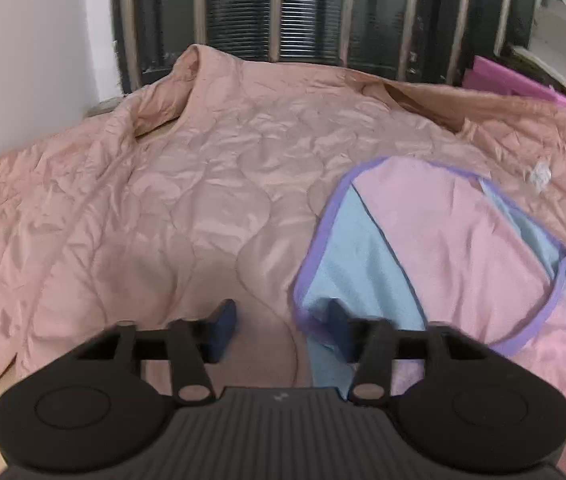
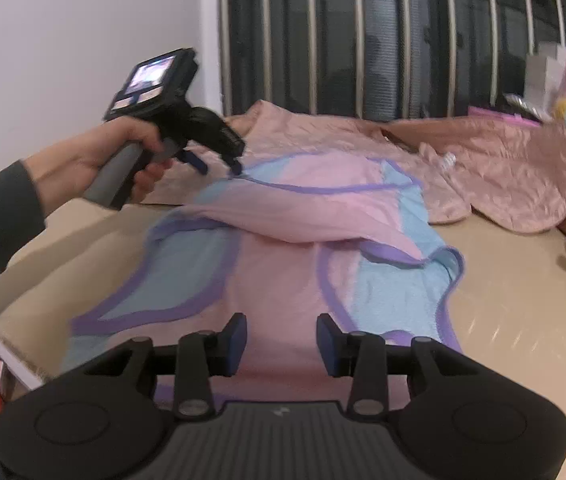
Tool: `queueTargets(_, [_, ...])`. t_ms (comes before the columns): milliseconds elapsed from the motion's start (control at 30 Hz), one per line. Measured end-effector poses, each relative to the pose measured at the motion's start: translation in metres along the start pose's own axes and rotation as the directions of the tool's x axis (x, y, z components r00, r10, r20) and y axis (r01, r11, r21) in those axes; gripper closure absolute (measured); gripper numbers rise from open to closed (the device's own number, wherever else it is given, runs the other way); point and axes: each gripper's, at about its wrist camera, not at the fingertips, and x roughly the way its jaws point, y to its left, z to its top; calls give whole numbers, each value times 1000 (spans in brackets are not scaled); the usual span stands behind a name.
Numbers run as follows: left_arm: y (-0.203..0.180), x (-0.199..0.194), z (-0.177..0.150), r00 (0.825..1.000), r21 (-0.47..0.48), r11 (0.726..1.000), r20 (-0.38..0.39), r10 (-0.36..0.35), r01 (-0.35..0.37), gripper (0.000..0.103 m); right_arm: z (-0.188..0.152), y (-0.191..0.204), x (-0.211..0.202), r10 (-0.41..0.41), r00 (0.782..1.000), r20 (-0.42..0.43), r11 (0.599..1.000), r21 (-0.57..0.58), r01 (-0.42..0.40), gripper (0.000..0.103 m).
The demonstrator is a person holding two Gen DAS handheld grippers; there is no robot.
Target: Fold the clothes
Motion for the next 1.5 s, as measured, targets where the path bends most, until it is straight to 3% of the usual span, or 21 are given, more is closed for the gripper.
queueTargets(33, [-2,0,-2,1000,2,1000,4,-13,13,99,2,-1,2,-8,1000,4,1000,1,8,66])
queueTargets(200, [0,-13,-16,999,-2,1000,49,-18,18,100,8,-9,14,-153,988,0,987,46,152,66])
queueTargets(333, [10,-32,-22,995,-19,1000,96,25,-23,100,6,-16,23,-175,985,-10,983,53,175,67])
queueTargets(467, [34,-74,-55,989,-49,996,125,76,-71,100,4,-17,25,-183,983,-6,982,48,183,67])
queueTargets(667, [69,-159,-140,972,-106,974,104,211,-200,100,4,-27,23,-142,990,-5,989,46,143,66])
queueTargets(833, [80,-228,-208,962,-210,947,74,264,-244,100,6,-23,6,-98,995,21,995,16,98,66])
queueTargets(1000, [85,-245,-224,946,-231,929,84,314,-288,100,-1,-3,-31,54,998,26,998,-36,-54,59])
queueTargets(1067, [88,-243,-223,946,-232,928,74,317,-293,100,-8,6,-35,78,997,-13,996,-48,-78,59])
queueTargets(1133, [88,-244,-225,947,-224,931,80,312,-288,100,-15,12,-33,51,998,-47,997,-60,-53,60])
queueTargets(1267, [83,-246,-233,955,-225,937,69,290,-268,100,-18,8,-26,6,998,-60,998,-57,-10,74])
queueTargets(1433, [60,-247,-236,975,-196,962,74,209,-191,97,-5,-26,-7,-36,997,-71,999,-41,33,74])
queueTargets(1500, [53,-246,-234,984,-184,972,74,164,-148,91,3,-46,4,-56,995,-83,998,-41,53,64])
